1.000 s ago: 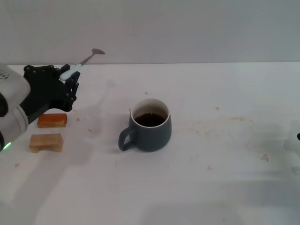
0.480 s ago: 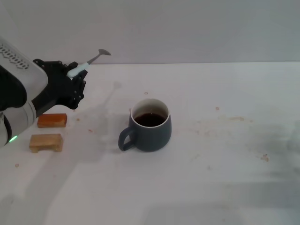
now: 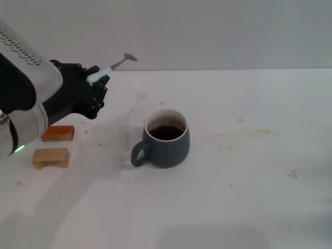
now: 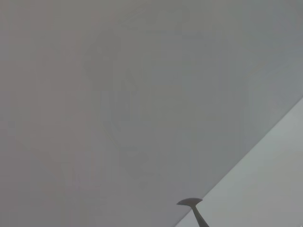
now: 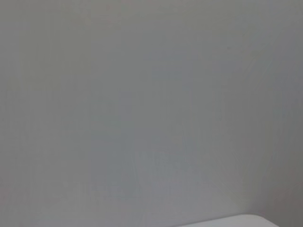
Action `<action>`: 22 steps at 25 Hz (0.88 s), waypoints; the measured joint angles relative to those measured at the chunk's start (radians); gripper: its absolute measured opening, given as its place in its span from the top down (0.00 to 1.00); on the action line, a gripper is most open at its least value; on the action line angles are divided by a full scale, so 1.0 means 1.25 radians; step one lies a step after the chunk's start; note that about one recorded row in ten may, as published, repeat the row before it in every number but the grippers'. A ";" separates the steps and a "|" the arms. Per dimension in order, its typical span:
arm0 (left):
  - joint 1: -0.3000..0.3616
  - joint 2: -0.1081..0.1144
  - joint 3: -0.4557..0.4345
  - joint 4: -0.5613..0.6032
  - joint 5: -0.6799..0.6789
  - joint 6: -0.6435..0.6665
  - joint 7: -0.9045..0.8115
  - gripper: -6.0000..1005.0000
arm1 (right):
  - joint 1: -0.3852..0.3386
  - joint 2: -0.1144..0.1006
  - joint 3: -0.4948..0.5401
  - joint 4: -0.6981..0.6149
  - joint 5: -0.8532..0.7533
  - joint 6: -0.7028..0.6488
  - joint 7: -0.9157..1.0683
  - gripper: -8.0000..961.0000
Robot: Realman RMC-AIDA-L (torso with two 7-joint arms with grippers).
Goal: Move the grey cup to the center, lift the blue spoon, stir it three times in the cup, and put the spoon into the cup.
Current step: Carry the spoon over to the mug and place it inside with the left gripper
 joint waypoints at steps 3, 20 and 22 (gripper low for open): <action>0.001 -0.023 -0.014 -0.010 -0.013 -0.039 0.039 0.82 | -0.003 -0.001 0.003 -0.010 0.000 -0.001 0.001 0.99; -0.015 -0.097 -0.059 -0.062 -0.021 -0.242 0.145 0.82 | -0.004 0.000 0.003 -0.017 0.000 0.006 0.003 0.99; -0.023 -0.100 -0.059 -0.064 -0.021 -0.265 0.150 0.82 | -0.005 0.001 0.003 -0.017 0.000 0.007 0.002 0.99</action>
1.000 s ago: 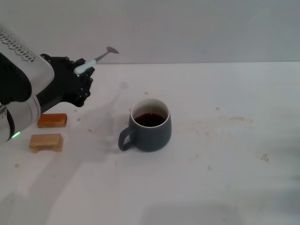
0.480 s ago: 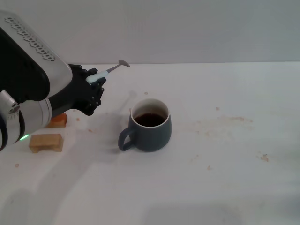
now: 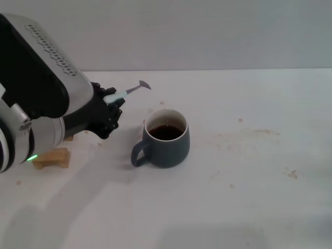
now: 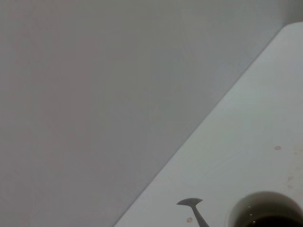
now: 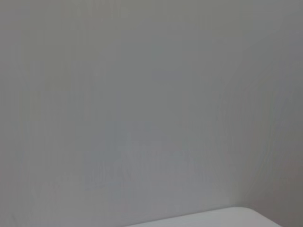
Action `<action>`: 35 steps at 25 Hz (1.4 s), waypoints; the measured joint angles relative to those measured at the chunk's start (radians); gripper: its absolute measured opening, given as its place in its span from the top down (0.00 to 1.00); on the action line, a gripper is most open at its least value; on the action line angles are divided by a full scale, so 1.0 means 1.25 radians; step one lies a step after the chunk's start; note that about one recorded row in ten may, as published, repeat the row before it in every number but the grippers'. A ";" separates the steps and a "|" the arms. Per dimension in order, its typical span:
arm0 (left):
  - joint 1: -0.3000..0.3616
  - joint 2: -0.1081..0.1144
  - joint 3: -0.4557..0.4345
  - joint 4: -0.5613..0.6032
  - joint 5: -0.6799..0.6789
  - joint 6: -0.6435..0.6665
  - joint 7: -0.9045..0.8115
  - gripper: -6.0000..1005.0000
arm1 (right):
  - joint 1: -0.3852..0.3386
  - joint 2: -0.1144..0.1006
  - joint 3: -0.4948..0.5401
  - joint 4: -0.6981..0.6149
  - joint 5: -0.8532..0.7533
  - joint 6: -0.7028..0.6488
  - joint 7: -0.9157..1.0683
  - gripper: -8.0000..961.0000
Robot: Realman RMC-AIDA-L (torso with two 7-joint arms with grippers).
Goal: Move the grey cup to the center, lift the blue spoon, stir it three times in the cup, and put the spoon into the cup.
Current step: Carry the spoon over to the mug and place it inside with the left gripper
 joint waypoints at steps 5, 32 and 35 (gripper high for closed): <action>-0.005 -0.010 -0.003 -0.005 0.000 -0.021 0.013 0.82 | -0.001 0.001 0.000 0.000 0.000 0.001 0.000 0.99; -0.057 -0.012 -0.092 0.001 -0.072 -0.071 0.143 0.82 | 0.000 0.001 0.000 0.000 0.000 0.015 -0.002 0.99; -0.054 -0.012 -0.133 0.003 -0.142 -0.092 0.191 0.82 | 0.000 0.001 0.000 0.000 0.000 0.015 -0.003 0.99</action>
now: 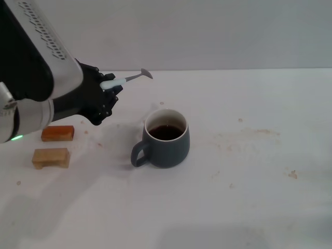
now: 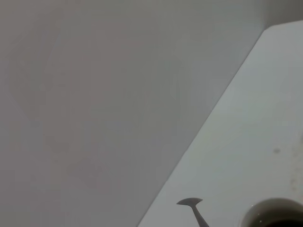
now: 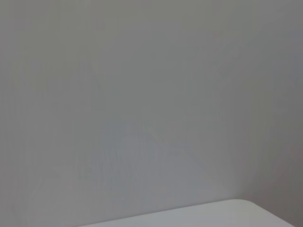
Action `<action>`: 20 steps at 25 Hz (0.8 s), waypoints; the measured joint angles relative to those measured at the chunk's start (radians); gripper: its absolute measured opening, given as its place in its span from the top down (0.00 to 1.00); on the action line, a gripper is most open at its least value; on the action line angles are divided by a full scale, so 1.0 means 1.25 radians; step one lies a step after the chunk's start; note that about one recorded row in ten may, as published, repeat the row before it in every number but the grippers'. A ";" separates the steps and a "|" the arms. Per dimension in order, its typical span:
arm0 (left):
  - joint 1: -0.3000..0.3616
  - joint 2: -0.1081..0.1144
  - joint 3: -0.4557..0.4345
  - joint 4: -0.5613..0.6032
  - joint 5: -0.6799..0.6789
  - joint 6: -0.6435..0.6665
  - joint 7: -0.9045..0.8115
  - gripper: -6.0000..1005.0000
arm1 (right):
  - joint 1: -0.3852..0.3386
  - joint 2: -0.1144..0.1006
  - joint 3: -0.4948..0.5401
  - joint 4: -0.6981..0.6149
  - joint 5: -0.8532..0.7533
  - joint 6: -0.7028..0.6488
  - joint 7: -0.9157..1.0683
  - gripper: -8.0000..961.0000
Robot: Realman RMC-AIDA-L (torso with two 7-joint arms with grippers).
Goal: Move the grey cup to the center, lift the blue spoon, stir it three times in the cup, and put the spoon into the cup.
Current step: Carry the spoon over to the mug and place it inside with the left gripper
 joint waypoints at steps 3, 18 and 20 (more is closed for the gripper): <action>-0.003 0.000 -0.012 -0.002 -0.008 -0.026 0.016 0.82 | 0.001 0.000 0.000 0.000 0.000 0.001 0.000 0.99; -0.018 0.000 -0.038 -0.003 -0.017 -0.089 0.055 0.82 | 0.005 0.002 0.000 0.000 0.000 0.021 -0.001 0.99; -0.018 0.000 -0.045 -0.003 -0.024 -0.093 0.065 0.82 | 0.005 0.002 0.000 0.000 0.000 0.022 -0.001 0.99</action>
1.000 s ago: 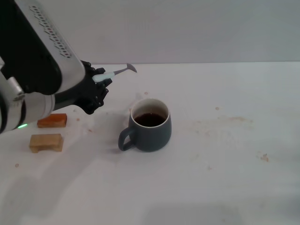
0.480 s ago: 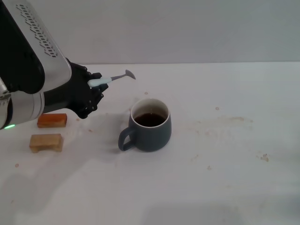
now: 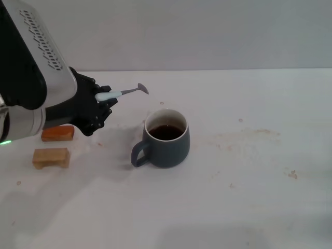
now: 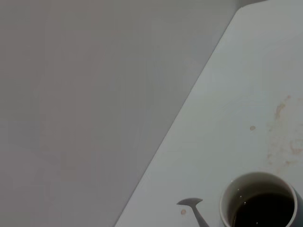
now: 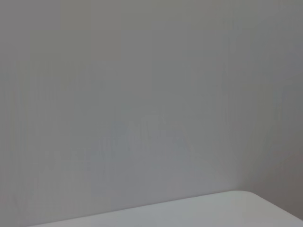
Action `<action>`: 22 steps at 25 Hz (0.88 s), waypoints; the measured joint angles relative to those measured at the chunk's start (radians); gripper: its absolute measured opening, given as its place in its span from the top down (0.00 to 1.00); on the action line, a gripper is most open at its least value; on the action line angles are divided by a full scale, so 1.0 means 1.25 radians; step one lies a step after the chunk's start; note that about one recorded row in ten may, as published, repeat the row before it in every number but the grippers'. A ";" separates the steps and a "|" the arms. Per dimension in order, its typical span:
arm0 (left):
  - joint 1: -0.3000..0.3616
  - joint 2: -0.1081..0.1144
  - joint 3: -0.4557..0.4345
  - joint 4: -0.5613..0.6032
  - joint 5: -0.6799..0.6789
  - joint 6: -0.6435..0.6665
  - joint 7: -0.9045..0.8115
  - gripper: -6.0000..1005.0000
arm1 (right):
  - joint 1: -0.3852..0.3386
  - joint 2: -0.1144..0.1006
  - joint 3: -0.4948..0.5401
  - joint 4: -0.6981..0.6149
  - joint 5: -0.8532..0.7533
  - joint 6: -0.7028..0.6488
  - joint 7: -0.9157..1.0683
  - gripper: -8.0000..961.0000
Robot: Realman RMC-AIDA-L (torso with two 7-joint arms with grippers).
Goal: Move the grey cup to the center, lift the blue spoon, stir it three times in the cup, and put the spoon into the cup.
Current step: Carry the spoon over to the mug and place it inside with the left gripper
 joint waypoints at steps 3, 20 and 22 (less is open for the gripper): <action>0.000 0.000 -0.020 0.003 -0.040 -0.011 0.029 0.82 | 0.000 0.000 0.000 0.000 0.000 0.000 0.000 0.99; -0.011 -0.001 -0.039 0.004 -0.123 -0.088 0.070 0.82 | 0.008 -0.001 0.070 -0.021 0.000 -0.009 -0.001 0.99; -0.014 -0.002 -0.039 0.007 -0.128 -0.093 0.070 0.82 | 0.007 -0.001 0.070 -0.021 0.001 -0.015 -0.001 0.99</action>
